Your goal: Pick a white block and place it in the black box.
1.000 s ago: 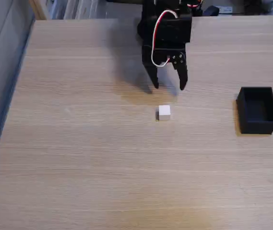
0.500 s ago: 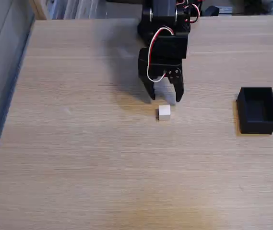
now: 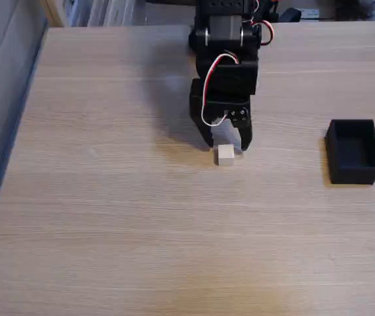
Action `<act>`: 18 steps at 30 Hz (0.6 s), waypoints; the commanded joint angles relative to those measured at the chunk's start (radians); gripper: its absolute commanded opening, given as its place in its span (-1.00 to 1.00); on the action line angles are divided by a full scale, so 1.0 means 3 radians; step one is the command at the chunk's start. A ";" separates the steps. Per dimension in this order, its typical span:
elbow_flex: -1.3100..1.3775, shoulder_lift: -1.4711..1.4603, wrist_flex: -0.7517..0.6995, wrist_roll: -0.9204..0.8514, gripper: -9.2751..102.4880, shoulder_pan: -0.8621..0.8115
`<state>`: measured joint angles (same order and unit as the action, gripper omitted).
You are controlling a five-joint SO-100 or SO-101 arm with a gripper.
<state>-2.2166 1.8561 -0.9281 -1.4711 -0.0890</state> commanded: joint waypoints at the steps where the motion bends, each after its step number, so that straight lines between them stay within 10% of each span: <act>1: 0.0179 -0.0082 0.0041 0.0015 -0.36 -0.0036; 18: 0.0394 -0.0404 0.0061 0.0072 -0.39 -0.0072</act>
<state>-2.1322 1.7349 -0.9204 -1.4619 -0.1058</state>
